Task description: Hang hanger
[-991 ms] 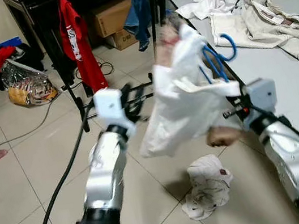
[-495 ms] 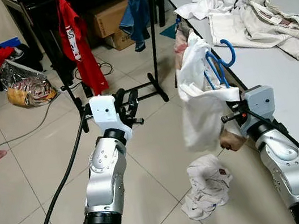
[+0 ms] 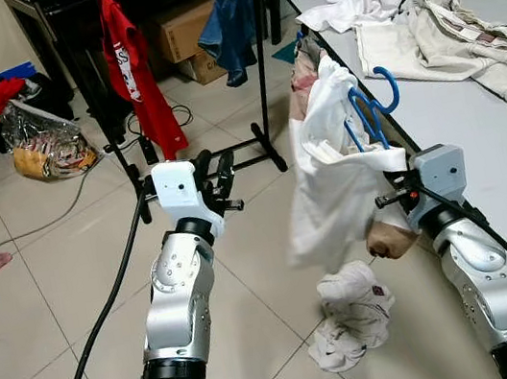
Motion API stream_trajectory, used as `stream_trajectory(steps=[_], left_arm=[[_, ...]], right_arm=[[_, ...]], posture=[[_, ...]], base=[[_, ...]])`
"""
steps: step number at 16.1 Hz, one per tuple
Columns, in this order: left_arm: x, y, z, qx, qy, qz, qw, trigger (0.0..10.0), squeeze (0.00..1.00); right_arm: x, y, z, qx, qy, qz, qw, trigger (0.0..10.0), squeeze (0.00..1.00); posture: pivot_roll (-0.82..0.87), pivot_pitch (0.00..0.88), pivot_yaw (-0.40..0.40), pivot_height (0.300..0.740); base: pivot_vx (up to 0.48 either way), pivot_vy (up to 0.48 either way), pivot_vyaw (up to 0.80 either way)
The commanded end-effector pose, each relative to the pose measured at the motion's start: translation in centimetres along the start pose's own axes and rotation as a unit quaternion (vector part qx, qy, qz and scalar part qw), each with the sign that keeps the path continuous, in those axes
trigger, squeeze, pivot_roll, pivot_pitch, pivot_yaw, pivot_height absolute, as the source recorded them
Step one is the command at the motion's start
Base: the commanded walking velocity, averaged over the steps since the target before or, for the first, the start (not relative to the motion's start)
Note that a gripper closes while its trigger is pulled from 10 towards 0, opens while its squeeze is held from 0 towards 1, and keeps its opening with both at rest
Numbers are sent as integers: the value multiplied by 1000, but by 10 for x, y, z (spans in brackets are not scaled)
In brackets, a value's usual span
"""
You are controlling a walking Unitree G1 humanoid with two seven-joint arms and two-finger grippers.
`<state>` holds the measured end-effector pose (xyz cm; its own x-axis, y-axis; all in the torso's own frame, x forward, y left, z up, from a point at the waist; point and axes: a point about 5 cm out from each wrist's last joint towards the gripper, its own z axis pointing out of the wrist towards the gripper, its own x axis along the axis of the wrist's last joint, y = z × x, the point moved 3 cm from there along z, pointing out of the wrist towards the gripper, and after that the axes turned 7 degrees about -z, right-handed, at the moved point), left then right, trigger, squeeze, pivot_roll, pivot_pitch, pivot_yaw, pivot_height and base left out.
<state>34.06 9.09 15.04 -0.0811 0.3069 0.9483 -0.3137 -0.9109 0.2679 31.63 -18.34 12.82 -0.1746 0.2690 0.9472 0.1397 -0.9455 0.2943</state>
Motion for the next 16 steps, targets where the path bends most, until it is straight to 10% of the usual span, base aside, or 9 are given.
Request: stream_trajectory(steps=[1, 3, 5, 16], left_arm=[[5, 1, 0, 0, 10, 4, 1000, 10000, 0], [5, 0, -1, 7, 12, 5, 1000, 10000, 0], [9, -43, -15, 134, 42, 29, 990, 10000, 0], [9, -42, -21, 126, 45, 42, 990, 10000, 0]], right_arm=[[12, 6, 2, -14, 27, -2, 1000, 10000, 0], [12, 5, 1, -18, 27, -1, 999, 10000, 0], [20, -3, -6, -22, 50, 14, 998, 10000, 0], [29, 0, -16, -33, 80, 17, 996, 10000, 0]], posture=[[17, 0, 37, 723], [14, 0, 37, 723], [2, 0, 11, 723], [-2, 3, 19, 723]], base=[[0, 0, 0], [0, 0, 0], [0, 0, 0], [0, 0, 0]])
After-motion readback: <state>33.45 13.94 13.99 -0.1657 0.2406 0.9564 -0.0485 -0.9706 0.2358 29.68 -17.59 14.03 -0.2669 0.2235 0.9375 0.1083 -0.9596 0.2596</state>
